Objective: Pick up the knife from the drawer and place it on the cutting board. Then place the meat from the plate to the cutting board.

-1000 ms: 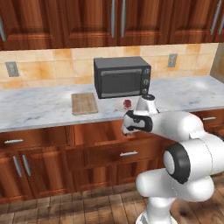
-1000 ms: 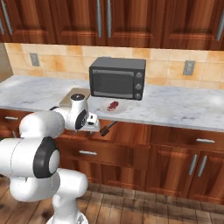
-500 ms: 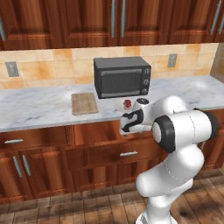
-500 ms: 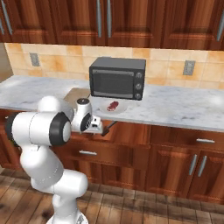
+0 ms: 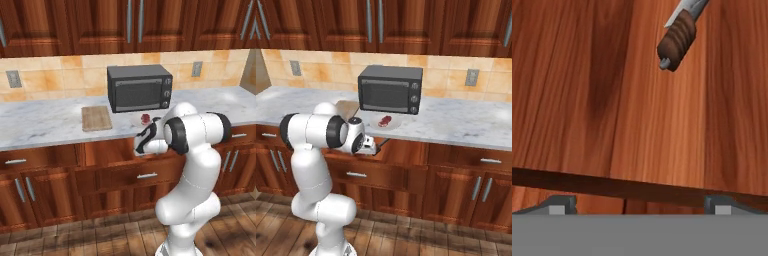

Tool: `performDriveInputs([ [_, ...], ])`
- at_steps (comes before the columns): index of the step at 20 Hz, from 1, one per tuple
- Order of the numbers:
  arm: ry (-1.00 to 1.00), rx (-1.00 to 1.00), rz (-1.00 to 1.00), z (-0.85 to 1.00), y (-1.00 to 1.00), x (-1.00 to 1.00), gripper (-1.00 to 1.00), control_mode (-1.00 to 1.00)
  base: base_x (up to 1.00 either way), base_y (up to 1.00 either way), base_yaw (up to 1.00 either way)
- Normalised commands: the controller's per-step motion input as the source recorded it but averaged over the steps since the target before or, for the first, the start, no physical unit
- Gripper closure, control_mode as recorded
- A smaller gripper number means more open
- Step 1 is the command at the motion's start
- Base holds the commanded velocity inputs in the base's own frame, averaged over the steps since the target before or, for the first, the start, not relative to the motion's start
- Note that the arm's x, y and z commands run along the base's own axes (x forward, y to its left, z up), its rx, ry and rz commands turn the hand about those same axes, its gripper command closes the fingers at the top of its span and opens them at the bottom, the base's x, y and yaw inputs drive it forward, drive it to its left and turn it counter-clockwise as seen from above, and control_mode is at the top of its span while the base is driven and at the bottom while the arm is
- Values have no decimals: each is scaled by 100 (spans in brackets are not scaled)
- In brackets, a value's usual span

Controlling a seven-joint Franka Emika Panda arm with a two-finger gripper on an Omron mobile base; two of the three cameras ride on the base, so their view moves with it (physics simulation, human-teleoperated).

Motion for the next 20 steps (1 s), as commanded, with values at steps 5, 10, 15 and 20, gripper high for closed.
performDriveInputs([
  [5, 0, 0, 0, -23, 0, 40, -100, -100, 0, 0, 0],
  [10, 0, 1, 0, -31, 0, 28, -100, -100, 0, 0, 0],
  [15, 5, 0, 0, -31, 0, 15, -100, -100, 0, 0, 0],
  [20, 16, 0, -7, -7, 0, 0, -100, -100, 0, 0, 0],
])
